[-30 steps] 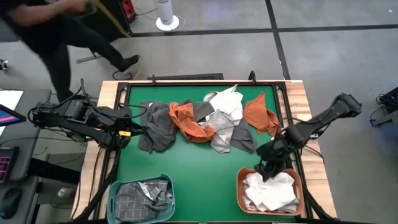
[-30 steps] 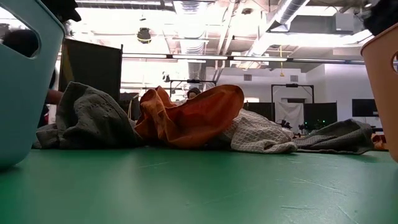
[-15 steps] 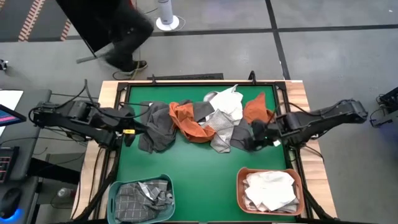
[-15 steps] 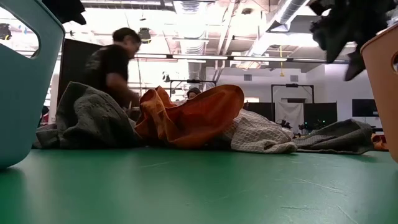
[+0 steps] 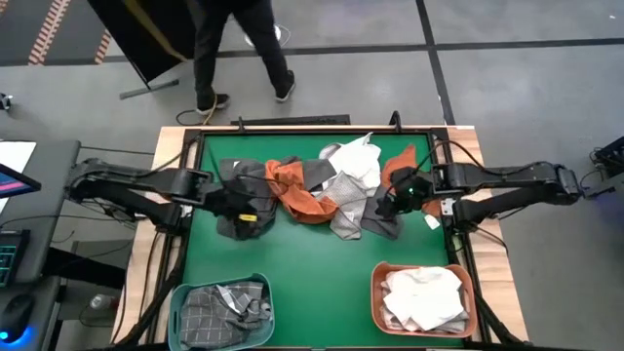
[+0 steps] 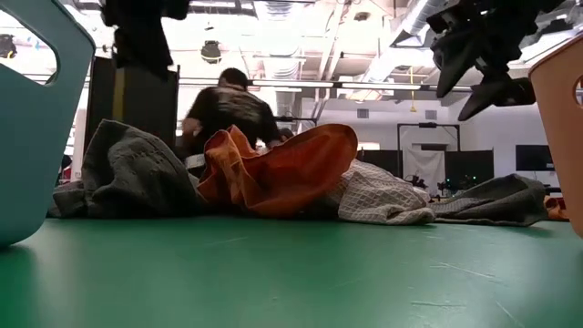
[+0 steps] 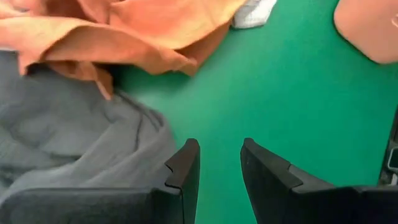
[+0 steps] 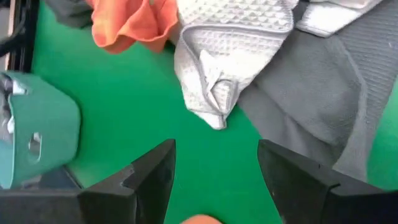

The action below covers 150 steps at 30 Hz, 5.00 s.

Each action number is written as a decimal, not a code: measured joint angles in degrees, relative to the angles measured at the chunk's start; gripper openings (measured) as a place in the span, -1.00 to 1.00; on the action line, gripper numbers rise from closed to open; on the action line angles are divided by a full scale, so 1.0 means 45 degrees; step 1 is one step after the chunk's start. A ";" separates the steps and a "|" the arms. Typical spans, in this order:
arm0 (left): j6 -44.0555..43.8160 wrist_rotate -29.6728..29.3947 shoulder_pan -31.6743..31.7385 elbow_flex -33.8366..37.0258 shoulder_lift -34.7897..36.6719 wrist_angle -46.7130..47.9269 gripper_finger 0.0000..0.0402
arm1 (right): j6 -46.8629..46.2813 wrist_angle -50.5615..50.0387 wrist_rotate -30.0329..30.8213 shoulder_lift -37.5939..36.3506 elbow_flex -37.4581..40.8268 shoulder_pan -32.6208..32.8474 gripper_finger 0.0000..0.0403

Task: Sort towels by color in basket
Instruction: Put the left orange towel into the green bin

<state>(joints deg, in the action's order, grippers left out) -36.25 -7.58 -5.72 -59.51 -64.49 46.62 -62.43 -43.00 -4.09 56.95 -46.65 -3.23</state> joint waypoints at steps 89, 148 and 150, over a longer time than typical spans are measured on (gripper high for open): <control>-0.2479 0.3182 -0.0896 -0.6086 0.1699 -0.2875 -1.00 | 0.8323 0.4288 0.2987 0.0591 0.0010 -0.2141 0.34; -1.4565 0.5942 -0.8828 -0.6868 0.0022 -0.5159 -1.00 | 0.9015 0.3389 0.2894 0.1704 0.0005 -0.4419 0.34; -1.4177 0.5888 -0.8738 -0.6868 0.0005 -0.4348 -1.00 | 0.8987 0.3422 0.2894 0.1704 0.0005 -0.4414 0.34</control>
<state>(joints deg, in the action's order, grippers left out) -100.05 18.92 -45.04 -90.41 -64.47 27.05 -21.98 -27.60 8.93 64.62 -46.63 -23.09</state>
